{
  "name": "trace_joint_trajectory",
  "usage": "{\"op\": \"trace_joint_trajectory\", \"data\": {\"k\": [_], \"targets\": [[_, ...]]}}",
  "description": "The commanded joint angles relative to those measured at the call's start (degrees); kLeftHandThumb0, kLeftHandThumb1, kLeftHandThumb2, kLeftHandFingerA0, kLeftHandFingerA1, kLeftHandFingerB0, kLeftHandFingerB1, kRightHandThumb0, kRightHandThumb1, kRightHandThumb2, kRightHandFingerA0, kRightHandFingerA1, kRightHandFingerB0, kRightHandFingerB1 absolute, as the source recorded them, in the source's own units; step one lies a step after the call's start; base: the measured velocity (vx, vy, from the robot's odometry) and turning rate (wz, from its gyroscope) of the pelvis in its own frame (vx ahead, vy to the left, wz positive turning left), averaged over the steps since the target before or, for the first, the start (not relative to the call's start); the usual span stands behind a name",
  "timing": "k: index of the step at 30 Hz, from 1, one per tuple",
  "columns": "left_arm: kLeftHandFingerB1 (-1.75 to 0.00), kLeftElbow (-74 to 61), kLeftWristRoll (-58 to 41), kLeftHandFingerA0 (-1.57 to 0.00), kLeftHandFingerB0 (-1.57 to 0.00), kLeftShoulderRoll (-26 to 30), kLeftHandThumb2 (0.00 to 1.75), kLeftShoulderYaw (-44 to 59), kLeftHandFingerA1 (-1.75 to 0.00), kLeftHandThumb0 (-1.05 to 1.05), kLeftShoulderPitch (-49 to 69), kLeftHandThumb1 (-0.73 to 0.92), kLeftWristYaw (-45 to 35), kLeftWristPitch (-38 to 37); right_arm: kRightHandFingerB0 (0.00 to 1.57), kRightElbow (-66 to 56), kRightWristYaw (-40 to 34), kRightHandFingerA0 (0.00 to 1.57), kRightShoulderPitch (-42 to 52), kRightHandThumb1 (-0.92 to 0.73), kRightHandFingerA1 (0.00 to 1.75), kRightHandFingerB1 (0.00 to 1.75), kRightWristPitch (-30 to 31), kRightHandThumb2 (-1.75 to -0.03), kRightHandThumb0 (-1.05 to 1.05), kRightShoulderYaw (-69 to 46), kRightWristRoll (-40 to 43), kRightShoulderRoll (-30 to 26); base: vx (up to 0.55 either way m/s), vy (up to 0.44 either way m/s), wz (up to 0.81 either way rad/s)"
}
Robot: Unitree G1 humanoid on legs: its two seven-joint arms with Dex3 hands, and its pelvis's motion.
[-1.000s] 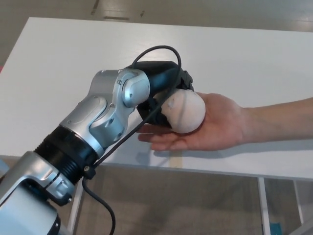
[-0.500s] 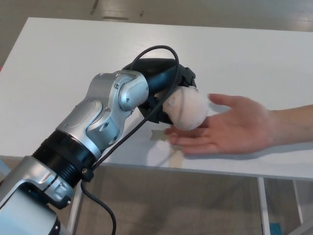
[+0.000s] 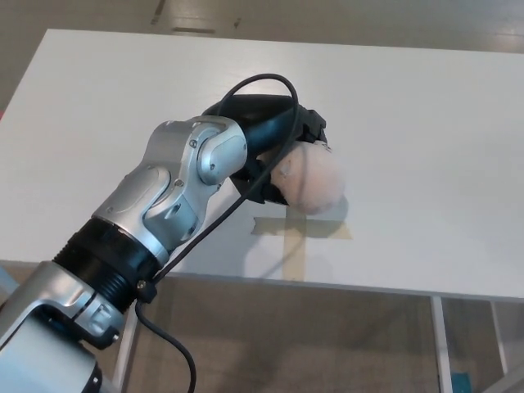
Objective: Use the left hand to take the pink dumpling toy on a person's hand and put it on the desk.
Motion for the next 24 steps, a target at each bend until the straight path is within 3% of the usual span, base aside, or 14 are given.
{"op": "trace_joint_trajectory", "data": {"k": [1,3,6,7,11,12,16,19,20,24], "targets": [[-0.75,0.28,1.12,-0.64,-0.84,-0.78,0.62,0.5,-1.54,-0.23,0.54,0.72,0.66,-1.53,0.58,0.22,0.98,0.66,0.08,-0.66,0.46,0.45,0.66,-0.59,-0.2,0.25,-0.29,-0.48,0.0,0.0,0.0],[-0.87,0.56,1.39,-0.64,-0.8,-1.06,0.62,0.6,-1.54,-0.23,0.49,0.72,0.85,-1.8,0.59,0.2,1.17,0.65,0.04,-0.66,0.46,0.45,0.74,-0.59,-0.2,0.29,-0.28,-0.51,0.0,0.0,0.0],[-0.88,0.57,1.54,-0.64,-0.8,-1.17,0.62,0.65,-1.55,-0.23,0.45,0.72,0.78,-1.9,0.59,0.13,1.24,0.65,0.03,-0.66,0.46,0.45,0.82,-0.59,-0.2,0.29,-0.18,-0.51,0.0,0.0,0.0],[-0.78,0.44,1.6,-0.64,-0.81,-1.14,0.62,0.72,-1.56,-0.24,0.48,0.72,0.77,-2.09,0.59,0.11,1.28,0.65,0.0,-0.67,0.46,0.45,0.88,-0.59,-0.2,0.28,-0.13,-0.5,0.0,0.0,0.0],[-0.7,0.0,1.43,-0.64,-0.85,-0.86,0.62,1.35,-1.56,-0.23,0.22,0.72,0.31,-2.4,0.59,0.07,1.38,0.65,0.02,-0.67,0.46,0.45,0.83,-0.59,-0.2,0.28,-0.08,-0.39,0.0,0.0,0.0],[-0.82,-0.51,0.94,-0.66,-0.82,-0.53,0.62,2.02,-1.52,-0.23,-0.15,0.71,-0.05,-2.6,0.58,0.05,1.34,0.65,0.03,-0.67,0.46,0.45,0.8,-0.59,-0.2,0.3,-0.09,-0.37,0.0,0.0,0.0],[-0.88,-2.01,-0.35,-0.67,-0.8,0.24,0.63,4.23,-1.51,-0.22,-1.32,0.71,-1.0,-3.04,0.58,0.05,1.28,0.65,0.03,-0.67,0.46,0.45,0.79,-0.59,-0.2,0.3,-0.1,-0.35,0.0,0.0,0.0],[-0.76,-5.49,-2.32,-0.68,-0.84,2.07,0.63,8.07,-1.48,-0.22,-2.55,0.73,-1.24,-4.54,0.59,0.08,1.23,0.65,0.12,-0.66,0.46,0.45,0.69,-0.59,-0.2,0.17,0.0,-0.42,0.0,0.0,0.0],[-0.63,-6.01,-2.6,-0.7,-0.88,2.51,0.65,8.87,-1.48,-0.23,-2.68,0.73,-1.09,-5.09,0.59,0.09,1.2,0.65,0.16,-0.66,0.46,0.45,0.68,-0.59,-0.2,0.19,-0.03,-0.42,0.0,0.0,0.0],[-0.59,-7.44,-3.19,-0.74,-0.88,4.68,0.65,12.07,-1.44,-0.26,-3.13,0.72,-0.64,-7.13,0.59,0.16,1.09,0.65,0.48,-0.66,0.46,0.45,0.56,-0.59,-0.2,0.16,-0.05,-0.48,0.0,0.0,0.0]]}}
